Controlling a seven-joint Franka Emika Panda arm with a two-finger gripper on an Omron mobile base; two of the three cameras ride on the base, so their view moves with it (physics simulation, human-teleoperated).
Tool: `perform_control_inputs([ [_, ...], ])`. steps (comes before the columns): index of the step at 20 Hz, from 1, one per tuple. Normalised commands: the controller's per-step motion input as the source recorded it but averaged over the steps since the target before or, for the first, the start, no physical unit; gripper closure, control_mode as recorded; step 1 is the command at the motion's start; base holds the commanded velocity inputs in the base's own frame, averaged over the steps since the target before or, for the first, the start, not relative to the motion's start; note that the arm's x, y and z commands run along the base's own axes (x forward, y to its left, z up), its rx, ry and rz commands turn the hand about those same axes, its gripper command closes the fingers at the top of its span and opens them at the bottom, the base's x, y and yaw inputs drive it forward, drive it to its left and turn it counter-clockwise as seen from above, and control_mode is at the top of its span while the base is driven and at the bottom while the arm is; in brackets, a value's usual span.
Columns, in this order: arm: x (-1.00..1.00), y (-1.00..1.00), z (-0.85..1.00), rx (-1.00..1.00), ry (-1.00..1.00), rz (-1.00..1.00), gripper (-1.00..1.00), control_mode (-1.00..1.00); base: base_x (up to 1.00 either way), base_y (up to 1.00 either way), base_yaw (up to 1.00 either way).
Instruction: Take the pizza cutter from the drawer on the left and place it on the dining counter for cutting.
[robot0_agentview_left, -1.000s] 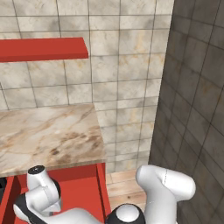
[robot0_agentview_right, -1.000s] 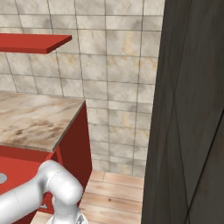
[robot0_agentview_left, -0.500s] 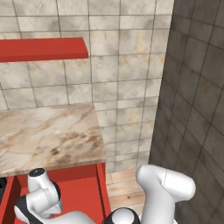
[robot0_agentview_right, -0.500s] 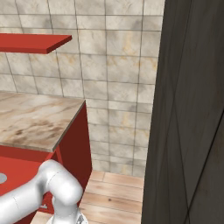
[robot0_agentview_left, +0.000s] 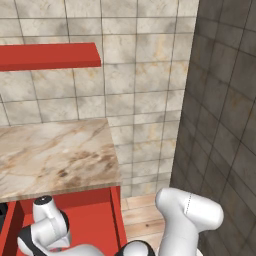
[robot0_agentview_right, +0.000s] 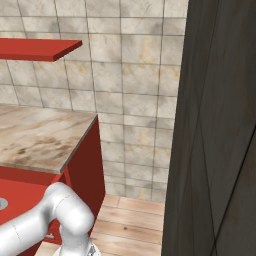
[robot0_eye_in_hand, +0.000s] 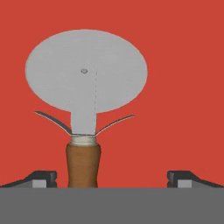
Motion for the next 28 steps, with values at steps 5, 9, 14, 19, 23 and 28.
perform_control_inputs([
  [5,0.0,0.06,-0.14,0.0,0.02,0.0,-1.0,-1.0,0.0,0.0,0.0],
  [9,0.0,0.03,-0.09,0.0,0.01,0.0,-1.0,-1.0,0.0,0.0,0.0],
  [14,0.0,0.04,-0.1,0.0,0.01,0.0,-1.0,-1.0,0.0,0.0,0.0],
  [19,0.0,0.01,-0.11,0.0,0.0,0.0,-1.0,-1.0,0.0,0.0,0.0],
  [23,0.0,0.0,-0.11,0.0,0.0,0.0,-1.0,-1.0,0.0,0.0,0.0],
  [28,0.0,0.0,-0.13,0.0,0.0,0.0,-1.0,-1.0,0.0,0.0,0.0],
])
